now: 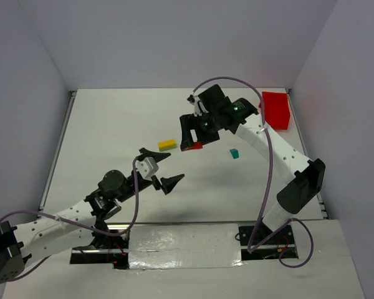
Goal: Build the wood block tower
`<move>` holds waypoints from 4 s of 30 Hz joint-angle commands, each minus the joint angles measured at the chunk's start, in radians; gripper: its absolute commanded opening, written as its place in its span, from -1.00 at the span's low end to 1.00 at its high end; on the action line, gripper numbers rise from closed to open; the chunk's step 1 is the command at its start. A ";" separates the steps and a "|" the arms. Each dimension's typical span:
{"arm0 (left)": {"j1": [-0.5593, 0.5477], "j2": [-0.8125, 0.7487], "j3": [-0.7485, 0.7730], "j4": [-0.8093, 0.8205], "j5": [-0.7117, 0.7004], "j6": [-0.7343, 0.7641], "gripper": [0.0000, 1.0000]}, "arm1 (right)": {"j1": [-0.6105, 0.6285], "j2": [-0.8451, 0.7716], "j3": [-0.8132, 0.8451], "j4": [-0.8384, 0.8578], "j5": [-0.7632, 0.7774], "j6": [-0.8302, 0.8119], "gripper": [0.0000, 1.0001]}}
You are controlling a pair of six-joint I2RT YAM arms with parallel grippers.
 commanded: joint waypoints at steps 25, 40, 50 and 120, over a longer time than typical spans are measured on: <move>-0.032 0.012 0.066 0.001 -0.042 0.241 -0.43 | 0.142 -0.120 -0.090 0.081 -0.095 -0.004 -0.96; -0.031 0.003 0.078 -0.037 -0.101 0.163 -1.00 | 0.122 -0.189 -0.219 0.293 -0.186 0.064 0.30; -0.031 -0.066 0.034 -0.001 -0.162 0.123 -1.00 | 0.125 -0.265 -0.290 0.391 -0.117 0.157 0.63; -0.011 -0.133 0.589 -1.464 -1.064 -0.519 0.99 | 0.208 0.408 0.029 0.646 0.699 0.150 -0.90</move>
